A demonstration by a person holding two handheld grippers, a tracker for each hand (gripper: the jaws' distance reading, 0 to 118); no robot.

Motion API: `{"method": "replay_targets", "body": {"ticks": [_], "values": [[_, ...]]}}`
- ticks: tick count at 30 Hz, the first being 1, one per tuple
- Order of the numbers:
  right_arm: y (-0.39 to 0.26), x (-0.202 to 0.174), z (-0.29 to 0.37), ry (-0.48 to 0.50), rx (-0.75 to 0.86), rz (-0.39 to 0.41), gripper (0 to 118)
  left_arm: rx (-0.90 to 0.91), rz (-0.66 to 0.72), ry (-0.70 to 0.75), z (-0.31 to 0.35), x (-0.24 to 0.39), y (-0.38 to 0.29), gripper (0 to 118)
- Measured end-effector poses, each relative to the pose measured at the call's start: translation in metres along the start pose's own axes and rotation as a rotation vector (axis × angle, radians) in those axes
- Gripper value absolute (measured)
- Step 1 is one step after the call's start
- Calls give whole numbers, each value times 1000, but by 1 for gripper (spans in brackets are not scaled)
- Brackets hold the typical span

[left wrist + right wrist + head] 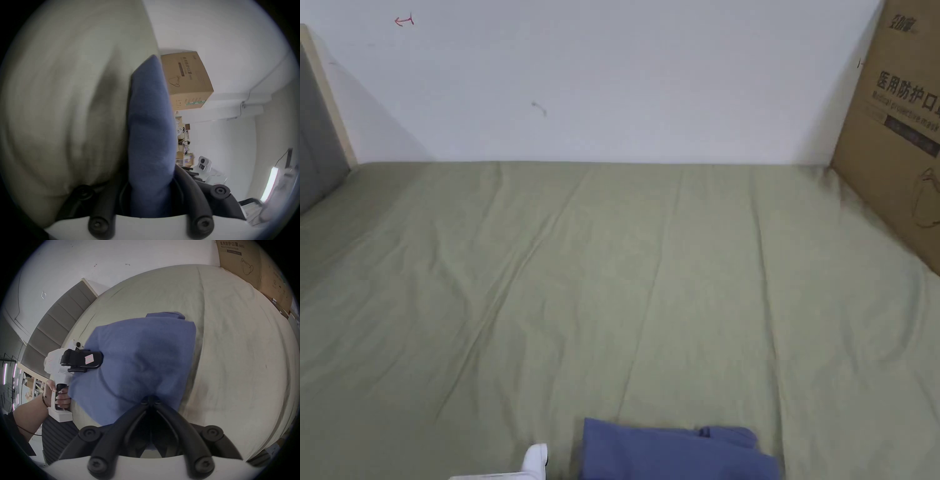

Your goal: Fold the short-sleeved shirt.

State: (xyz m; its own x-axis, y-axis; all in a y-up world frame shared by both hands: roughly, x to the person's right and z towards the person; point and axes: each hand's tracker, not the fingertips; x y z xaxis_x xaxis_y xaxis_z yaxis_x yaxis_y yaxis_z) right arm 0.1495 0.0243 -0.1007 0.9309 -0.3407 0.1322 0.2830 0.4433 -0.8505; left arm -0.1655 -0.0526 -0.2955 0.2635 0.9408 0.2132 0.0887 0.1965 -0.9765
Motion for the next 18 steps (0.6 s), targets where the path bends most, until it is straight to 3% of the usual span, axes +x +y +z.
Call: {"method": "replay_targets", "body": {"ticks": [2,5,9,13,18], "values": [[2,0,3,4,-2,-12,0,6,64,36,-3,4,0,15],[2,-4,17,7,17,-15,0,24,-23,145,3,39,-3,15],[2,-14,45,24,82,11,0,20,-85,167,41,81,8,15],[5,-29,73,107,134,-12,0,90,-166,269,121,123,25,15],[9,-53,85,92,155,69,0,173,-170,542,239,117,62,15]]}}
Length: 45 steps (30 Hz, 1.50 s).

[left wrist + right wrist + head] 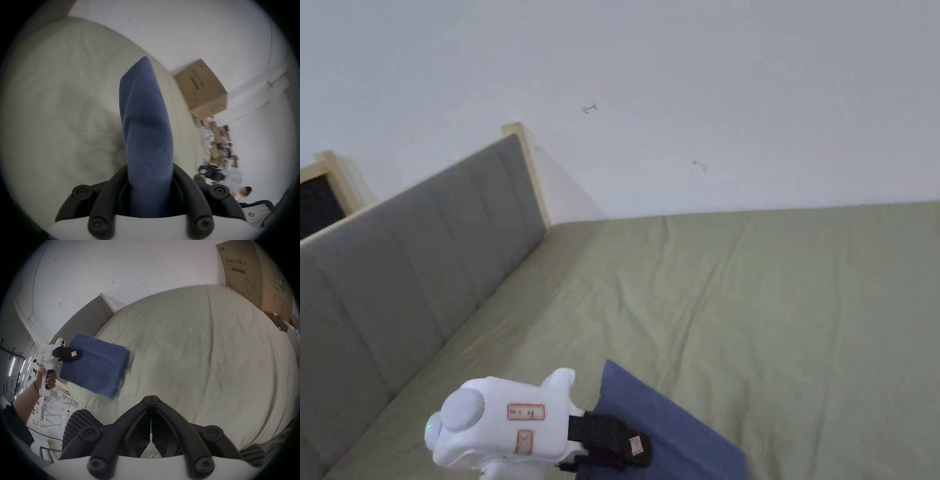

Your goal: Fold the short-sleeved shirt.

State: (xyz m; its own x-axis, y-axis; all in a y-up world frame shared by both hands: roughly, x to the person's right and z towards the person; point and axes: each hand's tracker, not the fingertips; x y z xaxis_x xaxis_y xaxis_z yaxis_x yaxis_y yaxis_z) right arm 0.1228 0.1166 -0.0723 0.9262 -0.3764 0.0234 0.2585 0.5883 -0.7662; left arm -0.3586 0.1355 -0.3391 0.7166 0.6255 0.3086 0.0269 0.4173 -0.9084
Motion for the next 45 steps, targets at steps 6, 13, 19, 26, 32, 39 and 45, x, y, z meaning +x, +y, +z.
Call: {"method": "replay_targets", "body": {"ticks": [6,13,19,26,32,39,45], "values": [[0,-15,-8,-2,-18,13,0,-47,-10,424,74,-73,45,15],[2,-20,-23,4,-73,-15,0,-43,-105,944,115,-125,67,95],[16,-32,-18,-22,-29,23,0,-3,-80,1065,146,-141,59,94],[29,-41,-6,-17,15,46,0,152,-44,715,125,-90,28,85],[38,-43,7,-9,31,41,0,245,-208,388,54,23,-20,0],[67,-53,63,-21,259,110,0,647,-177,153,36,176,-63,0],[84,-46,119,-87,673,197,0,891,-435,253,25,272,-102,0]]}}
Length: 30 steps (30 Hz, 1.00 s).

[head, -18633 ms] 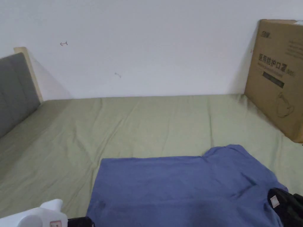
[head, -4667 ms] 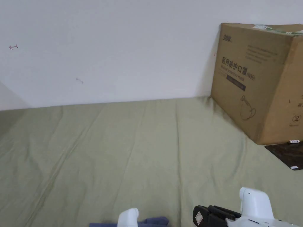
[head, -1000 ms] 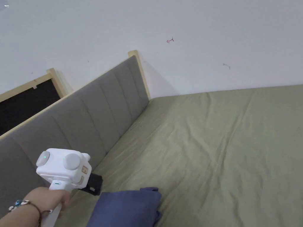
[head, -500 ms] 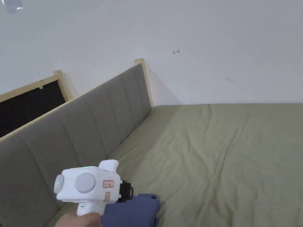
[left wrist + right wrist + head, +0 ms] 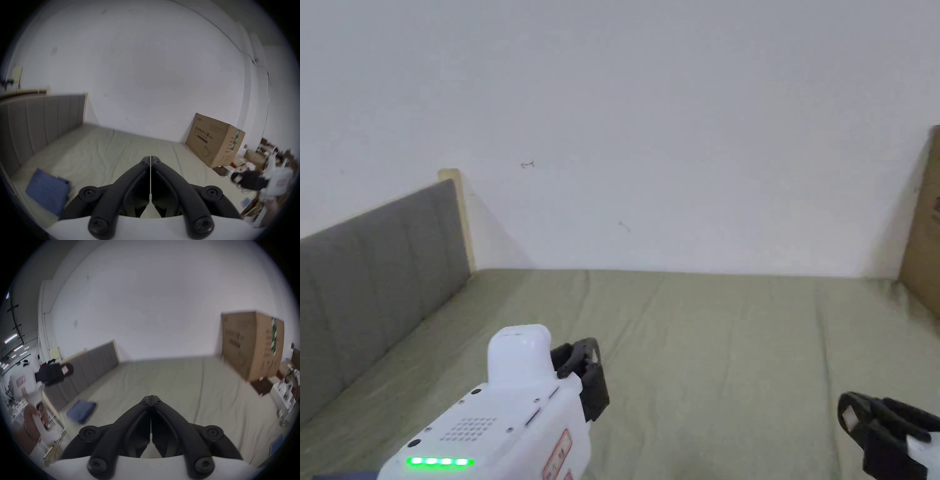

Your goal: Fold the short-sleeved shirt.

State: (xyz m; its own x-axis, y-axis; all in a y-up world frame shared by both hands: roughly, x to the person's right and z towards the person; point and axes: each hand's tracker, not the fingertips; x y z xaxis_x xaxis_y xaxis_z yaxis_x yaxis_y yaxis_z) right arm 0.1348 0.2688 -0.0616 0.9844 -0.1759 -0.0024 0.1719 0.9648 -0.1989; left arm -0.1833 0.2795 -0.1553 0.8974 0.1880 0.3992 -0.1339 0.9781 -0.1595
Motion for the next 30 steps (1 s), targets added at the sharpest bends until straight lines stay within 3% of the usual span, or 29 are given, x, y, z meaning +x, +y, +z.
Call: {"method": "replay_targets", "body": {"ticks": [3,11,17,18,19,21,22,25,28,30], "values": [[10,9,15,-53,123,3,0,34,-34,19,4,32,-5,0],[-5,41,33,-275,199,25,0,97,-142,65,18,72,-31,0],[-15,47,33,-247,183,6,0,80,-146,126,15,76,-34,1],[-16,48,33,-217,181,4,0,85,-148,129,15,76,-34,7],[-16,45,32,-220,178,7,2,86,-145,127,15,75,-33,32],[-18,41,30,-249,172,23,23,64,-124,98,12,73,-31,81],[-18,42,29,-249,170,23,45,56,-121,99,12,74,-32,96],[-16,41,29,-251,165,15,87,59,-132,100,12,77,-36,99],[-15,41,30,-266,177,15,108,66,-134,99,13,79,-40,106],[-14,40,29,-276,180,19,111,20,-130,90,9,79,-40,107]]}}
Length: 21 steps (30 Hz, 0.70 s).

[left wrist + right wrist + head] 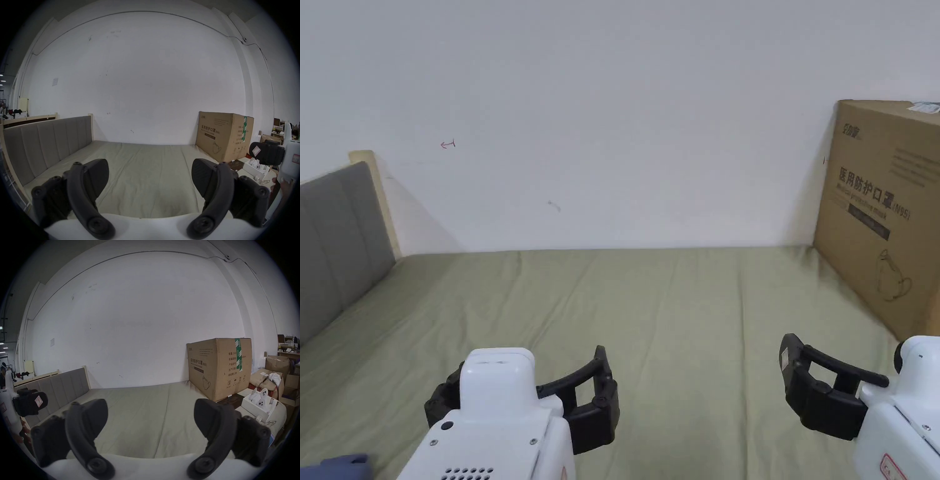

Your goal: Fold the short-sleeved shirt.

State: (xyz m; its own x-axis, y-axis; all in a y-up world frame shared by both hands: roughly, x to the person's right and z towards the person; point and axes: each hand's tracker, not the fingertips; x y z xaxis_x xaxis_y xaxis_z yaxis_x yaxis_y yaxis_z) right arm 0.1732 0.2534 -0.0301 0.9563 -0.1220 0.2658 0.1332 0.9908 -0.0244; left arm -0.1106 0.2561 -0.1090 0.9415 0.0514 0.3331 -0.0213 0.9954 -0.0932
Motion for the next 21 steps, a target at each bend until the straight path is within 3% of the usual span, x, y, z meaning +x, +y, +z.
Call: {"method": "replay_targets", "body": {"ticks": [21], "values": [[0,-13,2,27,-24,34,114,-39,-4,-5,-6,1,2,107]]}}
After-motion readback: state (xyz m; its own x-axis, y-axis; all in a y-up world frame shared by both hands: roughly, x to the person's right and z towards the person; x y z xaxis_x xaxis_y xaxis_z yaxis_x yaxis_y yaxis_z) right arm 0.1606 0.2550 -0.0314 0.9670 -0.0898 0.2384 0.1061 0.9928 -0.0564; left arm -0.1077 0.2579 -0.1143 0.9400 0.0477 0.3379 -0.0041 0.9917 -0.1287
